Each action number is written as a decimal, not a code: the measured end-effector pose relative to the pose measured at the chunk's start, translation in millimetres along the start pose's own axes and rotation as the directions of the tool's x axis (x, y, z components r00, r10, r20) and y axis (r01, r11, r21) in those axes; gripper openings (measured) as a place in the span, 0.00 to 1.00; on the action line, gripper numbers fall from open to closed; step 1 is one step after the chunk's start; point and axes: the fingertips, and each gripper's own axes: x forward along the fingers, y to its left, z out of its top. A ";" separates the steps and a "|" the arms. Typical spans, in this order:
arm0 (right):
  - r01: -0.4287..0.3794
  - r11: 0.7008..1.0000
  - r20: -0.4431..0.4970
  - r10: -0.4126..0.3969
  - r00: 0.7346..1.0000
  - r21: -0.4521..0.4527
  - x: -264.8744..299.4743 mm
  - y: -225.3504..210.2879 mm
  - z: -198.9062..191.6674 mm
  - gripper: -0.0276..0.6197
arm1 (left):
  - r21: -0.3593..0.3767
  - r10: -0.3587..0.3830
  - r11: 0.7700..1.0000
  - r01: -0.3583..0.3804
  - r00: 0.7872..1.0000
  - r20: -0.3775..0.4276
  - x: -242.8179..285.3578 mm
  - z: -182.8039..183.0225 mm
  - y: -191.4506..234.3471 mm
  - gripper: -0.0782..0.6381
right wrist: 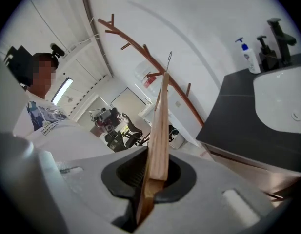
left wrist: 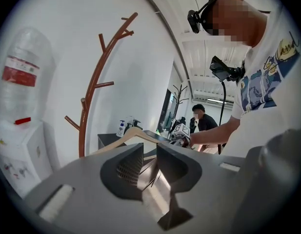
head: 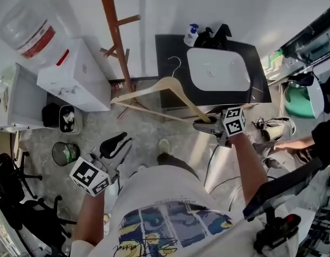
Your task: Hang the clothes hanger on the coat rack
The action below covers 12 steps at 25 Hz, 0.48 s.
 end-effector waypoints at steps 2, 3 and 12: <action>-0.011 0.999 -0.014 0.011 1.000 -0.044 10.3 25.0 10.7 0.09 | 0.002 0.008 1.000 -0.008 1.000 0.013 -18.3 -4.9 0.3 0.23; -0.021 0.998 -0.020 0.020 1.000 -0.067 15.6 36.5 15.8 0.09 | 0.004 0.011 1.000 -0.011 1.000 0.020 -26.9 -8.2 0.9 0.23; -0.088 0.963 -0.048 0.078 0.996 -0.255 57.8 135.8 71.7 0.09 | 0.004 0.025 1.000 -0.025 0.996 0.085 -98.2 -22.1 -2.4 0.23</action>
